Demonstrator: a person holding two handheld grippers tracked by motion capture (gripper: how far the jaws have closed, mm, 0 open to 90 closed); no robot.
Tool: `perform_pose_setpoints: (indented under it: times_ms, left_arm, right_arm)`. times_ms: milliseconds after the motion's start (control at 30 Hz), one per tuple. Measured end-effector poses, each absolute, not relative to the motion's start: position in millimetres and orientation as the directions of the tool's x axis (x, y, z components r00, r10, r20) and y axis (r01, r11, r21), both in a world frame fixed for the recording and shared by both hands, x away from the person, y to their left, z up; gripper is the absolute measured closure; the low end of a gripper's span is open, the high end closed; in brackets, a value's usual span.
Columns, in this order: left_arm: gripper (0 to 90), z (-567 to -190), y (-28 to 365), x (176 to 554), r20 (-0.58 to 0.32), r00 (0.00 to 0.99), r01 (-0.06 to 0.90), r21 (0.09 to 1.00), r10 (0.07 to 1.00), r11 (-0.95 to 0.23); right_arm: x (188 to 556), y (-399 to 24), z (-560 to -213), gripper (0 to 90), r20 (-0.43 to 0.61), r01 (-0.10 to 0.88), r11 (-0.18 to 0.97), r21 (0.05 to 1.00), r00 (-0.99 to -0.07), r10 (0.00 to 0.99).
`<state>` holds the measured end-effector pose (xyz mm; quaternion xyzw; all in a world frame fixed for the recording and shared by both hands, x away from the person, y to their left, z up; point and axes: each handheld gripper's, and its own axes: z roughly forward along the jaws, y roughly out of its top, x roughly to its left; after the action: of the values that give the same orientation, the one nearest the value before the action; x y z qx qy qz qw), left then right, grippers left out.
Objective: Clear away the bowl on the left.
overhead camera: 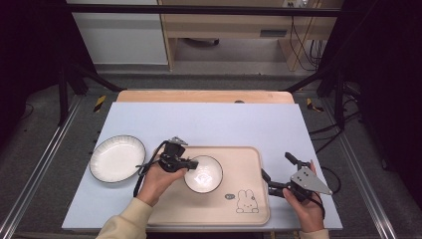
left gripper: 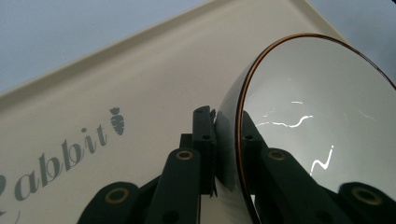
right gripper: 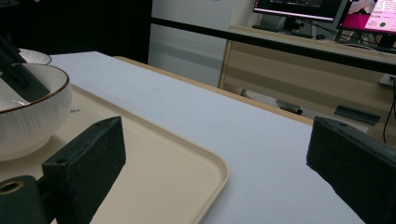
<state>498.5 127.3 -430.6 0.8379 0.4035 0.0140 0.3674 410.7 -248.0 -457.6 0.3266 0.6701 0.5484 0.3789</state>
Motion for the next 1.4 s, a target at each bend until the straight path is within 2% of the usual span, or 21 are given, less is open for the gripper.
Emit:
perform_pose_setpoints:
  times_ms: [1400]
  left_arm:
    - [82.3, -442.6, 124.7, 499.1, -0.283, 0.664, 0.685, 0.601, 0.692, -0.411]
  right_arm:
    - [410.9, -247.1, -458.2, 4.7, -0.144, 0.035, 0.186, 0.982, -0.499, 0.855]
